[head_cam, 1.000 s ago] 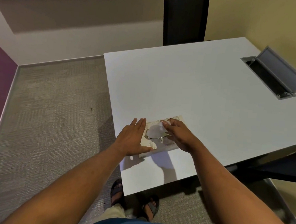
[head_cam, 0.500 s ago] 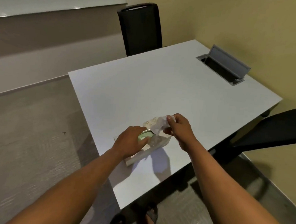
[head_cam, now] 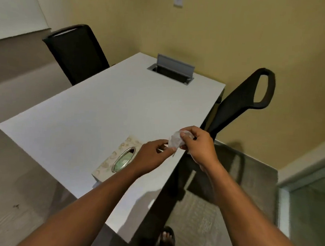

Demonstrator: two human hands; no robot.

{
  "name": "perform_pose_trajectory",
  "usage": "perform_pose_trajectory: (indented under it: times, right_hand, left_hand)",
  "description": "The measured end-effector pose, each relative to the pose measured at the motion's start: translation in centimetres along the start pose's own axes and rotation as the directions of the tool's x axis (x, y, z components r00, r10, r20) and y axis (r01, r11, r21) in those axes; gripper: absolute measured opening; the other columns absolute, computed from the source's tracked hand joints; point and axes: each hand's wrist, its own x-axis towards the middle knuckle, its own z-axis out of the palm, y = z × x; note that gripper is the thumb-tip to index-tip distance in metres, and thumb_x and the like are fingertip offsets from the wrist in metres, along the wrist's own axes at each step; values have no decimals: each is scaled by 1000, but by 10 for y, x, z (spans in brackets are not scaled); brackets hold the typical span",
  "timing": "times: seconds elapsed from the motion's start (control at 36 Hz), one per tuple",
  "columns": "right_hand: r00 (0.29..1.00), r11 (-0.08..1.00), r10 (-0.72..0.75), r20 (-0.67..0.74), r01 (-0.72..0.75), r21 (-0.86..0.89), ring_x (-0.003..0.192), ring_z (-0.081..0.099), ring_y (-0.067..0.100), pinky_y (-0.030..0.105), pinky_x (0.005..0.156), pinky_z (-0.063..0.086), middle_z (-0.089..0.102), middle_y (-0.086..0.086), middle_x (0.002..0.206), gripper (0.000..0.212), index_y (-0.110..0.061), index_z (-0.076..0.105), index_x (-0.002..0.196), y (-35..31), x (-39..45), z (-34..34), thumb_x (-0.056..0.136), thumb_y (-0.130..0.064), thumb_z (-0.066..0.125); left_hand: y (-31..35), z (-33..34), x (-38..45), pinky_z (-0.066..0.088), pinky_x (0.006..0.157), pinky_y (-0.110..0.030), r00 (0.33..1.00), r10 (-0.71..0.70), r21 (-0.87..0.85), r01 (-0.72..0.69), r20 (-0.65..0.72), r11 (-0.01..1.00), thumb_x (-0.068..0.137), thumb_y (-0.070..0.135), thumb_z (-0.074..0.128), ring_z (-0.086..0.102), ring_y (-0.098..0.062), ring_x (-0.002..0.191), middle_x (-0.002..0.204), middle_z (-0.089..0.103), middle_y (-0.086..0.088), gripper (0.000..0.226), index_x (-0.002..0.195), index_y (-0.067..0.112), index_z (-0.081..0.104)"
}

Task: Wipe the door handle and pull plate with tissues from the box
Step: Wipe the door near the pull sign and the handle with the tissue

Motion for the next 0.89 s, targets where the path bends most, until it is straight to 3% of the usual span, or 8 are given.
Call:
perform_pose_trajectory:
  times: [0.14,0.28,0.39,0.5,0.58,0.64,0.72,0.89]
  right_hand:
    - [979,994,-55,-197,34,-107,76,67,6,14,57,52,70,-8,88,5,-27,67,92,2,-29,-44,90,-24,70]
    - [948,963,-137,-286,60,-263,74,63,-1,6,57,43,67,-11,84,12,-33,66,82,7,-60,-98,87,-24,71]
    - [945,944,-159,-286,61,-324,89,60,-6,5,71,45,63,-13,97,11,-27,73,99,9,-82,-153,89,-24,71]
    - [955,900,-144,-259,17,-436,107,55,-2,18,91,50,53,-14,119,37,-25,67,125,23,-107,-224,89,-26,71]
    - [975,808,-103,-196,-33,-589,117,47,-2,16,100,43,42,-15,135,53,-31,54,140,25,-122,-237,90,-32,70]
    - [955,756,-139,-260,-68,-651,120,48,1,13,98,39,42,-13,139,53,-31,53,140,33,-132,-265,91,-31,69]
    - [920,731,-146,-364,-148,-666,121,50,4,14,97,41,44,-11,140,51,-31,52,141,43,-150,-306,93,-28,67]
    - [826,706,-134,-547,-308,-638,117,56,10,19,96,45,54,-5,136,43,-25,54,140,58,-182,-366,97,-24,59]
  left_hand:
    - [36,41,6,62,92,-41,991,57,-59,-50,119,997,89,55,65,73,-6,90,97,76,12,31,115,40,72]
    - [79,87,8,62,92,-40,956,151,-102,-129,250,986,96,46,66,73,-4,92,97,77,15,27,118,35,74]
    - [119,133,14,62,91,-44,930,196,-101,-172,312,980,96,38,67,74,-10,94,99,78,8,25,117,27,76]
    - [163,192,20,59,87,-46,876,222,-128,-184,428,975,94,31,70,74,-26,91,93,79,-4,17,104,22,79]
    - [168,208,25,56,70,-32,854,211,-192,-134,476,972,94,20,67,70,-21,72,83,78,-8,15,95,12,79]
    - [184,238,27,51,63,-20,804,206,-212,-103,557,972,96,16,64,64,-8,67,74,74,-2,17,93,7,79]
    - [214,285,28,47,66,-26,713,228,-237,-89,663,968,100,13,60,60,-11,65,71,70,-3,23,88,2,77]
    - [268,359,18,48,69,-26,518,316,-304,-110,795,946,102,13,59,61,-7,66,71,70,5,29,83,23,78]
